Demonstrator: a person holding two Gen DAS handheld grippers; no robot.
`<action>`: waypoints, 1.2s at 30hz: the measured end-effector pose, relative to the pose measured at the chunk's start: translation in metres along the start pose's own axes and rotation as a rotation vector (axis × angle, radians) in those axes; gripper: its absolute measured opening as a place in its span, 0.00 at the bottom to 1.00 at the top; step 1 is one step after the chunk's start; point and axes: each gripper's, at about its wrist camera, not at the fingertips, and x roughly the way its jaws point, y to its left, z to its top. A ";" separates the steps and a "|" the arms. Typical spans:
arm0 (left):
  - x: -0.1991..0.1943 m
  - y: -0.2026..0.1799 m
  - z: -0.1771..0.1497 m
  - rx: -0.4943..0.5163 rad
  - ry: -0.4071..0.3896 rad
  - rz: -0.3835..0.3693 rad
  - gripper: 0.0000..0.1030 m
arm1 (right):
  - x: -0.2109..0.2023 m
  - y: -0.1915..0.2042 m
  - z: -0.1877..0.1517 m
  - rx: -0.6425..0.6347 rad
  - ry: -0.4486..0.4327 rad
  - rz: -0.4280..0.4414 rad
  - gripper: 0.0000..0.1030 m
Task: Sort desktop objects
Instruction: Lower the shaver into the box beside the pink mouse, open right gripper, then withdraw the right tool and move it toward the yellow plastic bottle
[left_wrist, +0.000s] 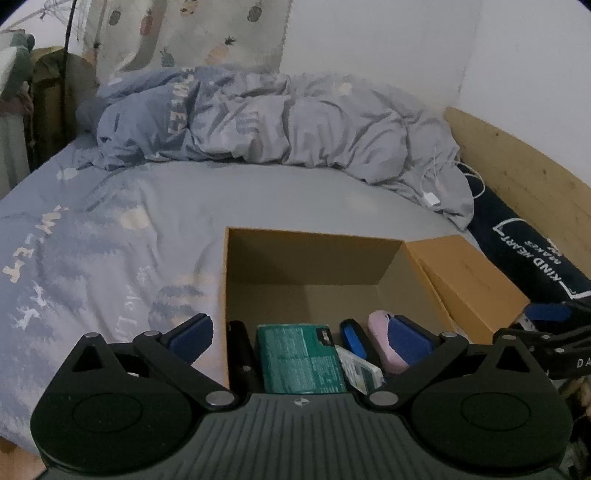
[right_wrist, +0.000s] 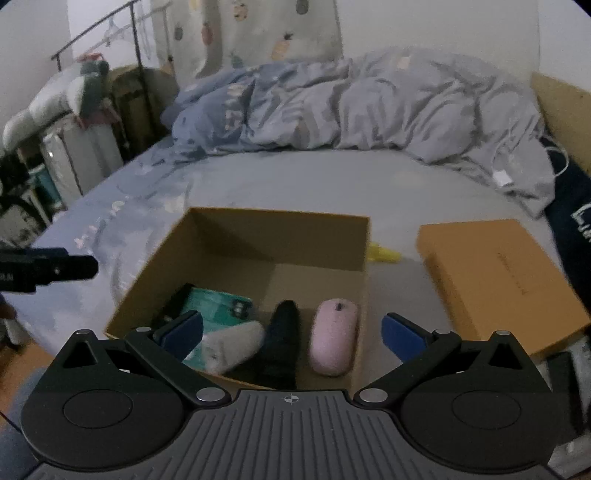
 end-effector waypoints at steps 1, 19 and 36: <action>0.002 -0.001 -0.001 0.002 0.007 -0.002 1.00 | 0.000 -0.002 -0.002 -0.005 0.000 -0.008 1.00; 0.029 -0.020 0.014 0.041 0.046 0.013 1.00 | 0.019 -0.061 -0.012 0.160 0.026 0.000 1.00; 0.072 -0.021 0.051 0.015 0.030 -0.002 1.00 | 0.057 -0.095 0.074 0.088 0.008 0.028 1.00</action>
